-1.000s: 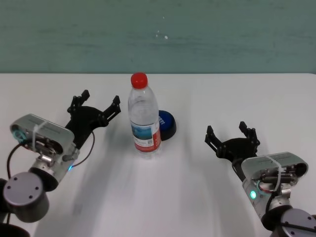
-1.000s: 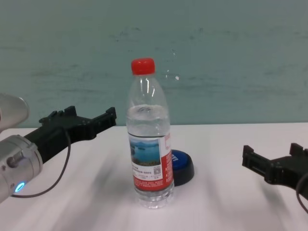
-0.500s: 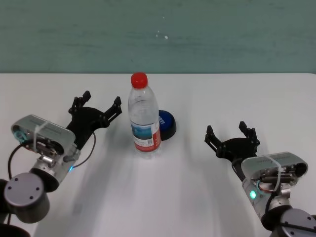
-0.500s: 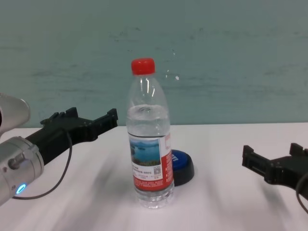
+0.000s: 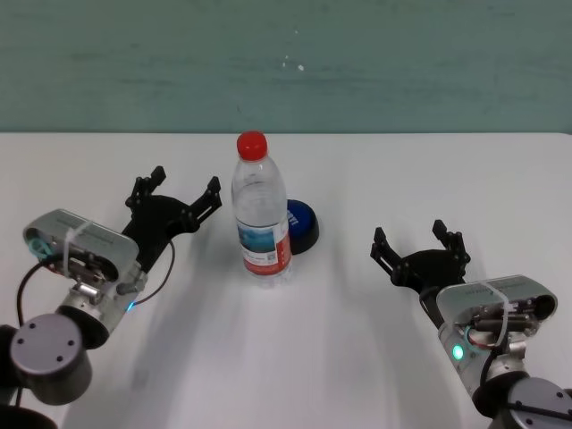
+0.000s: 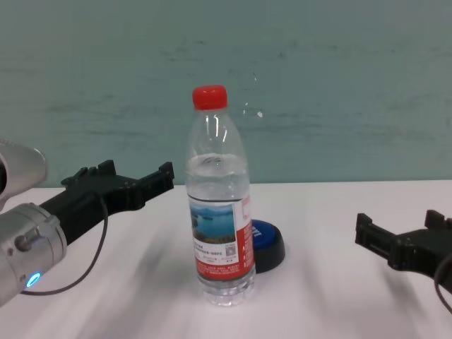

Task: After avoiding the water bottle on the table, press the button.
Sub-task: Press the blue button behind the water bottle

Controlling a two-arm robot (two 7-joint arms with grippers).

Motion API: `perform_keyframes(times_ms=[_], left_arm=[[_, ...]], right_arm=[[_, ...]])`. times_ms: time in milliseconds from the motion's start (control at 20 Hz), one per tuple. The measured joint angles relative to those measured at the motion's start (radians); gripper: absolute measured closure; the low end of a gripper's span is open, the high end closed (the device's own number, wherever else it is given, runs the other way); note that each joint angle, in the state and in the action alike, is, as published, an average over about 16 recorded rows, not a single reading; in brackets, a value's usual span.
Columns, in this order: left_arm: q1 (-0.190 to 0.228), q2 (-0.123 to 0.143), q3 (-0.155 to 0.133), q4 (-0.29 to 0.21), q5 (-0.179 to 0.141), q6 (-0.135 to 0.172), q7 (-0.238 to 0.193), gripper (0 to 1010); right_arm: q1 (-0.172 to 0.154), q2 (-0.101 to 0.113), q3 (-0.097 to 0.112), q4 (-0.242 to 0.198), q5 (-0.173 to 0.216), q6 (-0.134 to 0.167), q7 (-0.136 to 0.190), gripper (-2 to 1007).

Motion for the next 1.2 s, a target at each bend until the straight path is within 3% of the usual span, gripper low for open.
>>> perform_keyframes(times_ms=[750,1200], left_arm=[[-0.005,-0.001,0.005,0.01,0.009,-0.01,0.001,0],[-0.005,0.005,-0.008,0.01,0.002,-0.009,0.001,0]], right_arm=[[0.0,0.0,0.0,0.0,0.0,0.0,0.0,1],[0.0,0.0,0.0,0.0,0.0,0.0,0.0,1]])
